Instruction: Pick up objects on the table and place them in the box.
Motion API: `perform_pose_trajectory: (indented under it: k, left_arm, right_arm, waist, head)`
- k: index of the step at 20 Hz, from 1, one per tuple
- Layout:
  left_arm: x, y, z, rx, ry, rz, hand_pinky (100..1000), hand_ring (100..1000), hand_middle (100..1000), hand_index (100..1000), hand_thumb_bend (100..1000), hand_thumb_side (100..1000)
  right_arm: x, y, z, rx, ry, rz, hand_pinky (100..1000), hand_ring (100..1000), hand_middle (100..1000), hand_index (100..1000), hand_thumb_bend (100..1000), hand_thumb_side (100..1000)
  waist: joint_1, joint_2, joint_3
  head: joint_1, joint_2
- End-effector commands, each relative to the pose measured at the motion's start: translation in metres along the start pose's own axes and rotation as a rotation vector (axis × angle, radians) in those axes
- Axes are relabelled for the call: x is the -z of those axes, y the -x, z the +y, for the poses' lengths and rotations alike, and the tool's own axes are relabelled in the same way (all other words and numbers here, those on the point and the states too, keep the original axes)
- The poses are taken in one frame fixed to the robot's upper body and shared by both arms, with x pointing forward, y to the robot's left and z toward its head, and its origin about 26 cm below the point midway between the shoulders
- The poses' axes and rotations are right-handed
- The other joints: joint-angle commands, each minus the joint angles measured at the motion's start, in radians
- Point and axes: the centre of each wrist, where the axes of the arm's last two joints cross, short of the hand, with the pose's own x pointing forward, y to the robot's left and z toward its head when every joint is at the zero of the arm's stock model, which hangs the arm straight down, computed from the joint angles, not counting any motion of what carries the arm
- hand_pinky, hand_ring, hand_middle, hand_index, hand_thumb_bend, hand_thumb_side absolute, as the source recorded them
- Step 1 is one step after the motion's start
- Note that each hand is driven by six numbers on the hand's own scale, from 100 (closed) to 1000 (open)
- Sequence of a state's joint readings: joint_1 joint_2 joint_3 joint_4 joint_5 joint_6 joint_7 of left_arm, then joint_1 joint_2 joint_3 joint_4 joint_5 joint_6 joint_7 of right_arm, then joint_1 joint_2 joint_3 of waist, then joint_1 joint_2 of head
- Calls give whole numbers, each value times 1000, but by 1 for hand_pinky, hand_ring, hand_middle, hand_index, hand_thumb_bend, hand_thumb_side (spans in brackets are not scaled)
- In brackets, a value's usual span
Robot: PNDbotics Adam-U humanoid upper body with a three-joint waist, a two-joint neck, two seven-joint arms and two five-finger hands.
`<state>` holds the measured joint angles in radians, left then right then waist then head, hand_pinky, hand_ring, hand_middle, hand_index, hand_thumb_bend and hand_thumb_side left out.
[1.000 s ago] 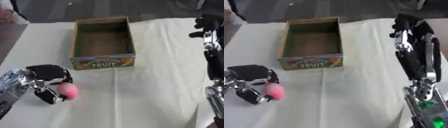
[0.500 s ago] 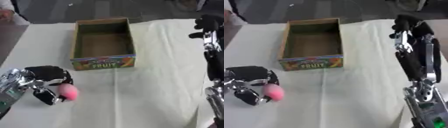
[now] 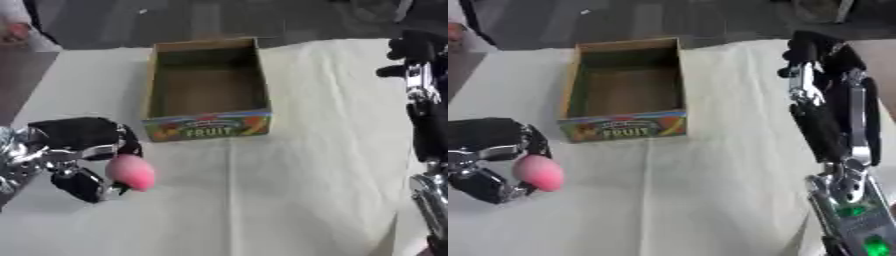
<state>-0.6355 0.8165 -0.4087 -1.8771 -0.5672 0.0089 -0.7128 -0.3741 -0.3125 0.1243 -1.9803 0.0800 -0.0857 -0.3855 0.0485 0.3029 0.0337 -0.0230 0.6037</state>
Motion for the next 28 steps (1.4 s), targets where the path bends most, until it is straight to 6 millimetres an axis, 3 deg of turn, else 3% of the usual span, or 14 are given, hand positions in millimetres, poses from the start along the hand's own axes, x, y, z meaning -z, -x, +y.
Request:
perform_pose_trajectory:
  k: [1,7,12,19,28]
  left_arm:
    - [-23,-2,24,22,-83,11,598,624,510,670,104,133]
    - [-44,-6,52,-2,-205,-3,595,619,507,664,100,142]
    - [-50,4,72,-39,-284,22,590,613,503,655,100,140]
    - [-40,27,93,-88,-356,63,587,610,501,649,100,136]
    - [-10,58,116,-107,-436,134,588,612,502,635,100,129]
  right_arm:
    - [4,-6,-3,0,-3,-34,578,783,538,733,100,581]
    - [4,-6,-4,-6,-7,-36,578,783,538,733,100,582]
    - [4,-6,-5,-12,-11,-35,577,784,537,733,100,582]
    - [5,-6,-5,-15,-17,-36,577,784,536,733,100,582]
    - [7,-8,-5,-18,-29,-43,576,785,534,733,100,583]
  waist:
    - [3,-22,-1]
    - [11,-21,-7]
    - [18,-19,-16]
    - [28,-16,-35]
    - [41,-2,-76]
  head:
    - [-5,-9]
    - [-5,7]
    - [2,12]
    - [17,2]
    - [35,-21]
